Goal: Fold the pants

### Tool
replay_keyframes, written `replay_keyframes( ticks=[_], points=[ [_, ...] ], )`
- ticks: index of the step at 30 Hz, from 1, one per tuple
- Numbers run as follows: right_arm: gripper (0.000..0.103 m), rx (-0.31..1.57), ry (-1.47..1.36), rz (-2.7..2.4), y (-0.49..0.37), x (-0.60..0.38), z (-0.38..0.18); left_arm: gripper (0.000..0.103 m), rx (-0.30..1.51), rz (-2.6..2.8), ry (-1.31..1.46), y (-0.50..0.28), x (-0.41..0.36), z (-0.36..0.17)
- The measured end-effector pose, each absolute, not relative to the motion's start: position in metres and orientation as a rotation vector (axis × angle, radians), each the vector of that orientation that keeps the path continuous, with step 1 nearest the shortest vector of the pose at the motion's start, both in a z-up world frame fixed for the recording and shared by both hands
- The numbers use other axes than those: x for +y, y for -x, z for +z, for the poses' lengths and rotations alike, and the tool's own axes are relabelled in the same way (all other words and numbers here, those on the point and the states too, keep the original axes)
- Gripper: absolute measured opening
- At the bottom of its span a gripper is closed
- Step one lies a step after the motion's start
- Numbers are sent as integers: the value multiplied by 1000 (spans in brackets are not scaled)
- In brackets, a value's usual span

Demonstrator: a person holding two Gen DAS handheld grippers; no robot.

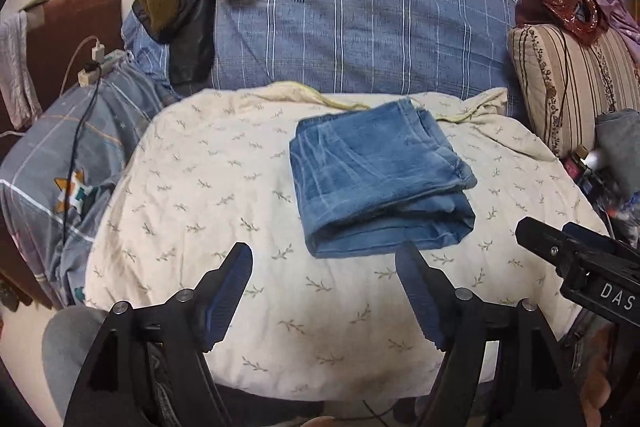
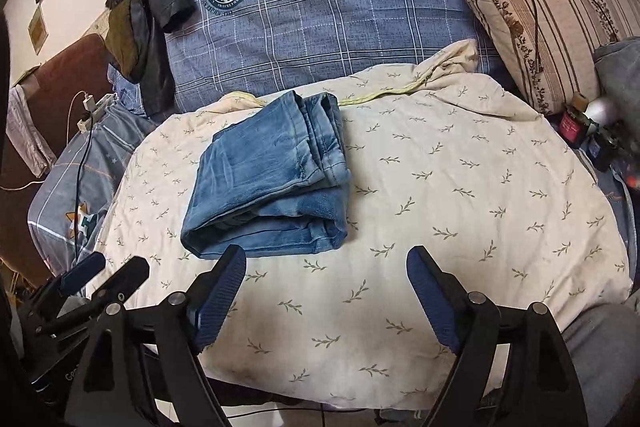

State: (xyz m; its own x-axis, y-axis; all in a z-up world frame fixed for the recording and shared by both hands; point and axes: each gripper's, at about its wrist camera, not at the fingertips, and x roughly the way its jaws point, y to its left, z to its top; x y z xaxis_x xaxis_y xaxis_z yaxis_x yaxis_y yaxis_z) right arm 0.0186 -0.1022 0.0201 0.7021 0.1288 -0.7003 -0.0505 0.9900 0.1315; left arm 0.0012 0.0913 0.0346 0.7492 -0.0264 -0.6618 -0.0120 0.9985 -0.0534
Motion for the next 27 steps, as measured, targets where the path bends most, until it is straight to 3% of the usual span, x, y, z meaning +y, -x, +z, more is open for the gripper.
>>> replay_keyframes(
  ticks=[27],
  points=[
    [84, 816, -83, 93, -21, -97, 13, 76, 723, -26, 8, -16, 94, 28]
  ],
)
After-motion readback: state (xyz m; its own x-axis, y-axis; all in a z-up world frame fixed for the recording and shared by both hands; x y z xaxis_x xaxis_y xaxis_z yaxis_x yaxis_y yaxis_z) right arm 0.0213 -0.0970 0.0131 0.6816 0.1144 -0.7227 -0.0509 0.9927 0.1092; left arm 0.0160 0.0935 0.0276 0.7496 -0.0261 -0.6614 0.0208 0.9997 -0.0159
